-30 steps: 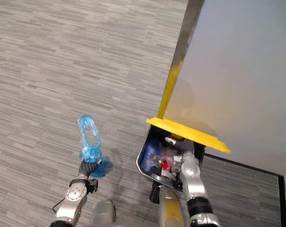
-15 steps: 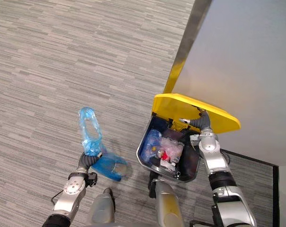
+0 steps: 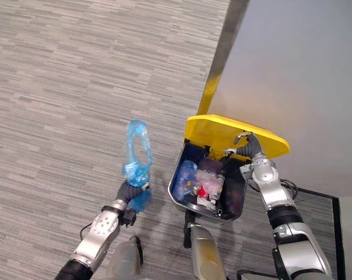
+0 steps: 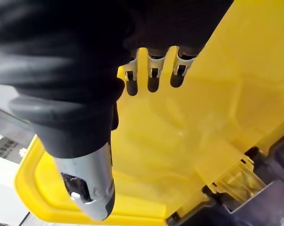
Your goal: Gather rubbish on tea table into small bin, then transfer packed bag to large trash can.
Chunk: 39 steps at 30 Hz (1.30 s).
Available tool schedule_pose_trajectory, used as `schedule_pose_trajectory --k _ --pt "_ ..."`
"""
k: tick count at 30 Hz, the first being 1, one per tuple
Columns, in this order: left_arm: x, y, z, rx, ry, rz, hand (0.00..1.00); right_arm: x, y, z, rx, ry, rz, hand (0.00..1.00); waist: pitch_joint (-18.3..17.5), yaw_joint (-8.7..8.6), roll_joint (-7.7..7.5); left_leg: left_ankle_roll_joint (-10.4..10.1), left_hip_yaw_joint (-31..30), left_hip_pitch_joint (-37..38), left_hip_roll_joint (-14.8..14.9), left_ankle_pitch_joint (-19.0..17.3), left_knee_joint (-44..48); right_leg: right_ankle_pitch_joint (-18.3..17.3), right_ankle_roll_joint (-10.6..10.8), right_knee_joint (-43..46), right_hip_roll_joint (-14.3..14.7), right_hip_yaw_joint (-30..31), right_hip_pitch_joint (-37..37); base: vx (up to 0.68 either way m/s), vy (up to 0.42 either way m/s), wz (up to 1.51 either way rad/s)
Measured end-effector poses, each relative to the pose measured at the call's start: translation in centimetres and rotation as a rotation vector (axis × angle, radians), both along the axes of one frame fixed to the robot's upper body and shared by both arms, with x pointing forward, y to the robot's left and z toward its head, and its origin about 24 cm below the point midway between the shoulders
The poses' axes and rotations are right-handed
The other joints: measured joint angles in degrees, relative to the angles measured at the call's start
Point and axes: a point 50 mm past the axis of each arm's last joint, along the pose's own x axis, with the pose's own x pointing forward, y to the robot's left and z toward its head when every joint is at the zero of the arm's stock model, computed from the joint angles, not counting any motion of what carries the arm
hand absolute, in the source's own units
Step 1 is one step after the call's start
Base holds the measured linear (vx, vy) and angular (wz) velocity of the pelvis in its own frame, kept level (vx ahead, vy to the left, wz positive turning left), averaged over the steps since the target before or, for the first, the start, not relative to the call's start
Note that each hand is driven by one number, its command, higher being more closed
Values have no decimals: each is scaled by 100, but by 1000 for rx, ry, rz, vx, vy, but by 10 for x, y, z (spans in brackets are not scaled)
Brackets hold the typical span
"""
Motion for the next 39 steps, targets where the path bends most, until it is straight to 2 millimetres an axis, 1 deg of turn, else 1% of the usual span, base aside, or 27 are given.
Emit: schedule_pose_trajectory --k 1,3,7,9,13,15,17,19,21,23,24,26,27,28,30,31,33,35,37,39 --pt "2 -8 6 -25 -19 -31 100 3 1 1 -20 5 5 0 1 -40 6 9 27 26 -23 5 -16 5 6 2 -19 24 4 -35 11 -14" --pt "5 -16 13 -34 -48 -62 100 7 6 2 -41 11 22 0 2 -93 6 12 79 62 -39 3 -20 19 25 3 -21 74 6 -36 7 -14" --pt "13 -32 29 -53 -105 -102 100 12 10 7 -52 4 34 0 55 -146 45 27 226 179 -110 4 -66 58 30 9 -42 223 6 -30 8 -15" --pt "18 -38 37 -57 -136 -113 100 13 11 9 -52 -2 35 0 78 -151 74 37 289 222 -134 -1 -78 66 37 16 -54 282 6 -30 10 -13" --pt "25 -49 52 -74 -189 -117 100 14 14 8 -53 -6 28 0 91 -275 87 54 295 222 -149 -11 -77 68 39 9 -69 287 3 -7 1 -1" --pt "31 -53 60 -74 -220 -117 100 17 16 12 -59 -16 31 0 146 -292 97 63 328 221 -156 -16 -70 78 26 8 -69 313 -15 -16 -11 -9" --pt "42 -57 71 -57 -260 -112 100 25 20 23 -68 -40 33 0 224 -279 95 81 430 157 -183 -26 -48 139 15 8 -64 421 -131 -30 -15 -20" --pt "50 -60 73 -20 -274 -116 100 29 23 30 -72 -54 38 0 274 -306 113 104 476 74 -202 -41 3 180 24 9 -71 479 -224 -26 -5 -16" --pt "57 -62 72 20 -272 -119 100 32 27 34 -77 -59 46 0 393 -337 111 134 506 28 -204 -62 86 205 33 10 -74 503 -255 -25 -1 -7" --pt "63 -63 70 57 -264 -117 100 35 32 40 -85 -74 60 0 462 -411 107 175 503 -133 -205 -94 217 229 44 22 -93 515 -359 -17 0 2" --pt "69 -64 70 81 -261 -120 100 38 35 48 -86 -95 68 0 555 -457 110 201 499 -226 -205 -130 324 251 71 21 -109 515 -405 -38 6 -1" --pt "75 -68 71 122 -260 -135 100 42 38 59 -86 -133 71 0 628 -469 113 213 501 -413 -198 -202 501 297 100 24 -106 529 -526 -45 11 -6" --pt "79 -71 72 143 -258 -144 100 44 40 66 -86 -156 71 0 644 -489 110 236 500 -569 -189 -244 624 341 86 22 -107 537 -636 -33 14 -2" --pt "82 -74 75 153 -261 -149 100 46 41 73 -87 -176 72 0 732 -500 121 253 497 -660 -168 -288 744 366 73 23 -107 545 -673 -33 25 0" --pt "85 -80 77 164 -266 -160 100 46 43 80 -87 -201 79 0 852 -501 130 263 473 -785 -126 -344 907 388 82 31 -101 545 -718 -19 10 1" --pt "87 -82 76 186 -259 -170 100 46 48 85 -77 -225 99 0 858 -493 128 273 444 -986 -111 -397 1047 394 82 94 -95 550 -885 0 0 0" --pt "90 -81 67 229 -230 -173 100 45 55 89 -70 -250 116 0 864 -493 130 286 439 -1170 -106 -416 1148 400 82 142 -107 551 -1045 0 -8 2" --pt "93 -75 53 297 -182 -162 100 45 65 88 -47 -258 131 0 864 -483 129 285 435 -1316 -84 -432 1216 403 85 186 -102 546 -1176 0 0 0" --pt "94 -71 46 334 -158 -152 100 45 72 85 -28 -255 144 0 894 -463 140 275 447 -1344 -18 -450 1247 403 85 192 -82 546 -1201 23 -54 -4" --pt "95 -69 44 358 -154 -144 100 45 81 84 -12 -257 161 0 900 -423 141 260 444 -1413 5 -492 1331 402 84 217 -56 552 -1262 12 -33 -7"
